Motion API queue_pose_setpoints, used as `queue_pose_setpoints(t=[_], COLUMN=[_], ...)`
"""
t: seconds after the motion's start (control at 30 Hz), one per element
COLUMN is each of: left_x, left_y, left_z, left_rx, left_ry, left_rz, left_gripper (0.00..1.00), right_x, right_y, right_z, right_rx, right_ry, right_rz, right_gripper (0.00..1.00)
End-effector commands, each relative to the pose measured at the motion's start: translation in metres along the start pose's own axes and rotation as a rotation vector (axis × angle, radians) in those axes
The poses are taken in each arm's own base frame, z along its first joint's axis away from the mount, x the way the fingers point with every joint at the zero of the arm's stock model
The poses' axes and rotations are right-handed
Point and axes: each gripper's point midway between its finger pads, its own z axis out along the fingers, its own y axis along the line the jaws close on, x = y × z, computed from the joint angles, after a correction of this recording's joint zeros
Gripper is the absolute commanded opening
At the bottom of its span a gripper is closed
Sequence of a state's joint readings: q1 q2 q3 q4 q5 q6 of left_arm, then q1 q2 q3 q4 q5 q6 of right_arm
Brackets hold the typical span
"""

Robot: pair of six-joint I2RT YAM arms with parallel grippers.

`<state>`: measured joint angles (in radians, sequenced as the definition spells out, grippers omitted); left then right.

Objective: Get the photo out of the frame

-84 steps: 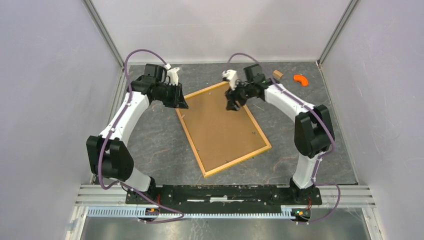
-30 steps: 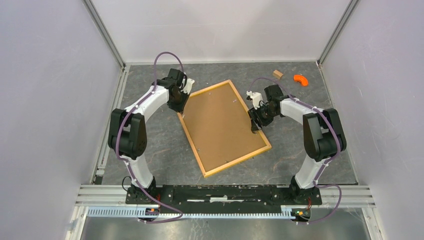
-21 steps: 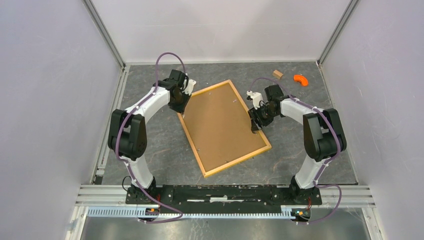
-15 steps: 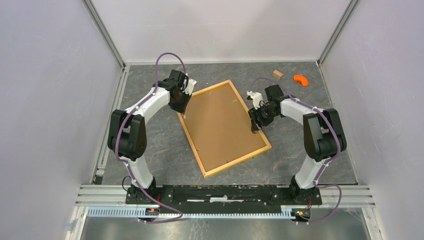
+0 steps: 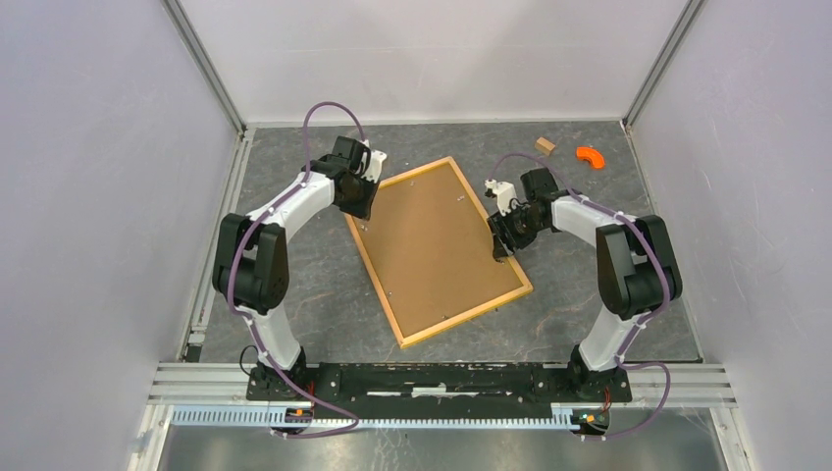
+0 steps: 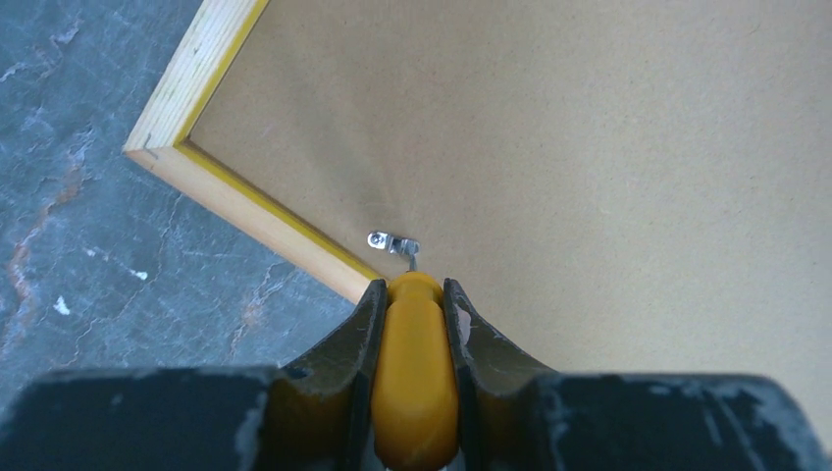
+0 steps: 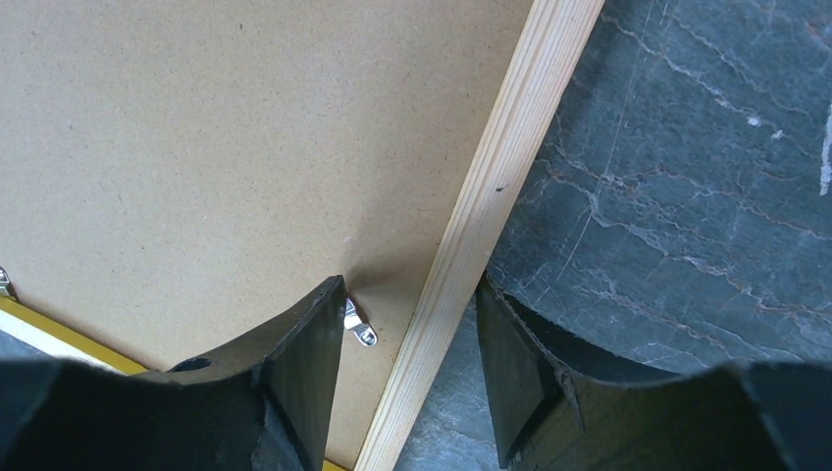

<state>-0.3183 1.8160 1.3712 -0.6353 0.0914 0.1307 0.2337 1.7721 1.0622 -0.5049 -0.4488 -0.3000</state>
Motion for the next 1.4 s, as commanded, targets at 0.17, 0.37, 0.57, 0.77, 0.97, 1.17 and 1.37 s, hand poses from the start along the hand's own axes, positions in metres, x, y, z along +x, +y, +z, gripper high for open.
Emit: queue_pose_setpoints(t=[0.17,0.37,0.57,0.77,0.97,1.17,1.37], left_x=[-0.03,-0.04,-0.01,0.047,0.074,0.091,0.099], left_y=[-0.026,-0.018,0.029,0.084,0.063,0.057,0.044], left_z=[0.002,-0.023,-0.062,-0.074,-0.054,-0.046,-0.032], left_rx=[0.11,0.145,0.165,-0.015,0.085,0.109,0.225], left_ry=[-0.089,-0.135,-0.152,-0.075,0.132,0.319,0.452], left_rz=[-0.056,-0.107,-0.373,-0.472,-0.442,-0.482,-0.51], left_gripper=[0.02,0.02,0.02,0.02,0.02,0.02,0.02], right_x=[0.042,0.047,0.039,-0.008,-0.007,0.0,0.014], right_y=[0.05,0.083,0.084,0.066,0.051,0.039,0.039], right_z=[0.001,-0.005,-0.014,-0.027,-0.019,-0.023,-0.016], right_rx=[-0.177,-0.295,-0.314,-0.254,-0.227,-0.212,-0.219], right_ry=[0.062,0.039,0.046,-0.055,-0.012,0.013,0.045], right_rz=[0.041,-0.012,-0.075,-0.13,-0.134,-0.126,-0.102], right_gripper=[0.57,0.6,0.61,0.63,0.62,0.61,0.61])
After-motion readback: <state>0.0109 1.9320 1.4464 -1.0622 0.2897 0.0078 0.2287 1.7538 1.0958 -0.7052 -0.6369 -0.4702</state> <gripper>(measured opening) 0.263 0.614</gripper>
